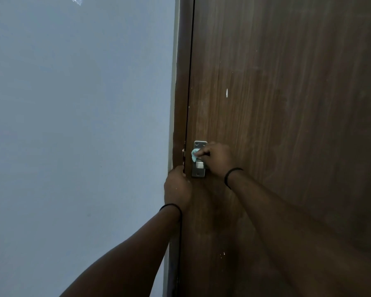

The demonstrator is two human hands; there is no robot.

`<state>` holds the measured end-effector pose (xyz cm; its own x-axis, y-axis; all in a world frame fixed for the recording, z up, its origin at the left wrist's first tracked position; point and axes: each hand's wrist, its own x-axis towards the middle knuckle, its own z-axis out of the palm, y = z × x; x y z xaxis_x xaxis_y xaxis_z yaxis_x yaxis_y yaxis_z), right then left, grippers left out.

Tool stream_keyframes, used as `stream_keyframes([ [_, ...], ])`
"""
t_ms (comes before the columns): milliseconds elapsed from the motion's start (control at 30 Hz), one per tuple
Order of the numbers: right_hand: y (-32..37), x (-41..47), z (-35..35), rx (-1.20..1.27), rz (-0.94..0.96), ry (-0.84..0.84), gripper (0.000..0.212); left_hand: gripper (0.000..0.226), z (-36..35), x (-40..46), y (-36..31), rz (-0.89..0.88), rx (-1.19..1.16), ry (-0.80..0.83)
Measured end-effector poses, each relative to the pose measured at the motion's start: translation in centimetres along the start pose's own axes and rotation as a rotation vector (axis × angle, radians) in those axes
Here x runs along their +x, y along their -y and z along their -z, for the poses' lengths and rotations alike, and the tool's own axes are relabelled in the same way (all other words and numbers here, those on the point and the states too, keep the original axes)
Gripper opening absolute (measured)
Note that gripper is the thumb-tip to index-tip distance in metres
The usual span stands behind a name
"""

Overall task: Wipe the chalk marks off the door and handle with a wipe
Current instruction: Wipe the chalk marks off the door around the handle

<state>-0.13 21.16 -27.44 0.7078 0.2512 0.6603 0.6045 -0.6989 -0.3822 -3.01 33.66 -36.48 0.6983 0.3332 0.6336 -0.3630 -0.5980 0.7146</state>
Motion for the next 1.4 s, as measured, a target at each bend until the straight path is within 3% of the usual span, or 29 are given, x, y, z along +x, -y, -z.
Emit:
stream_keyframes([
  [67, -0.3, 0.8, 0.7, 0.127, -0.135, 0.123, 0.012, 0.023, -0.1, -0.4, 0.7, -0.012, 0.034, 0.031],
  [133, -0.7, 1.1, 1.9, 0.101, -0.222, 0.202, 0.016, 0.023, -0.4, -0.8, 1.2, 0.0, 0.048, 0.059],
  [233, -2.3, -0.2, 3.2, 0.096, -0.33, 0.084, 0.023, 0.023, -0.8, -1.1, 1.6, 0.052, 0.05, 0.093],
  [367, -5.5, -4.6, 3.3, 0.832, -0.607, -0.265, 0.015, 0.024, -1.3, -2.1, 1.8, 0.063, 0.032, 0.136],
  [500, -7.3, -9.7, -1.2, 1.118, -0.881, -0.248, 0.022, 0.022, -1.5, -2.9, 2.3, 0.112, -0.019, 0.105],
  [600, -5.4, -9.8, -5.0, 1.161, -0.833, -0.252, 0.019, 0.024, -1.5, -2.8, 2.2, 0.09, -0.026, 0.063],
  [800, -0.9, -4.4, -8.5, 1.489, -0.711, -0.546, 0.015, 0.036, -1.2, -1.4, 2.3, 0.05, -0.13, -0.031],
  [900, -2.0, -4.8, -9.6, 1.187, -0.594, -0.533, 0.01, 0.036, -1.8, -1.0, 2.7, -0.008, -0.139, -0.021],
  [967, -2.9, -5.7, -9.9, 0.782, -0.522, -0.359, 0.005, 0.035, -2.2, -1.0, 2.9, -0.011, -0.163, 0.007],
  [1033, -3.4, -6.8, -9.9, 0.537, -0.546, -0.271, 0.006, 0.036, -2.6, -1.3, 3.3, 0.016, -0.192, 0.051],
  [1100, -3.2, -8.0, -9.5, 0.489, -0.53, -0.316, 0.008, 0.037, -2.8, -1.7, 3.9, 0.045, -0.209, 0.053],
  [1267, -0.6, -8.4, -7.5, 0.25, -0.059, -0.534, 0.006, 0.034, -2.3, -1.6, 3.3, 0.068, -0.274, 0.034],
  [1400, 0.7, -6.1, -6.4, 0.183, -0.035, -0.531, 0.005, 0.036, -1.8, -1.5, 2.0, 0.01, -0.329, 0.043],
])
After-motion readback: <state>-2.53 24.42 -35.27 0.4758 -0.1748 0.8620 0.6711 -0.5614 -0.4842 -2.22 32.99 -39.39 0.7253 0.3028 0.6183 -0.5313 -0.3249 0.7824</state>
